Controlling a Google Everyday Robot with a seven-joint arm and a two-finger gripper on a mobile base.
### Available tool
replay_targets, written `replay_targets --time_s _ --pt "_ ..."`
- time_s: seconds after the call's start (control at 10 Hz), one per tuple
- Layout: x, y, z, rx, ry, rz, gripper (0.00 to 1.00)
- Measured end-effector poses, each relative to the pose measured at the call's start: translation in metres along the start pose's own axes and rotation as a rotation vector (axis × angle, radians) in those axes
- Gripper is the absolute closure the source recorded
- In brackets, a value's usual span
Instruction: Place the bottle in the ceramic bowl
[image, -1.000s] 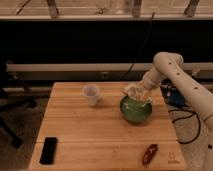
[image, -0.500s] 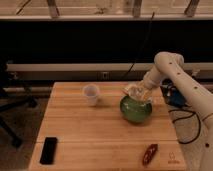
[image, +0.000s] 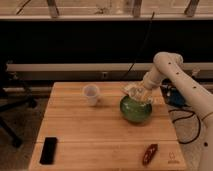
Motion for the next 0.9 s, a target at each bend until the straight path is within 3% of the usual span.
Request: replay_targets --time_s 0.1,0.6,0.8,0.9 --pt "-0.002 0.0 0.001 -0.007 0.008 -0.012 0.92" --pt "-0.011 0.005 0.007 -0.05 0.049 -0.08 0.39" --pt "-0.013 0.008 0.008 -0.069 0.054 -0.099 0.23" --pt "-0.015 0.009 0.009 -0.079 0.053 -0.107 0.2"
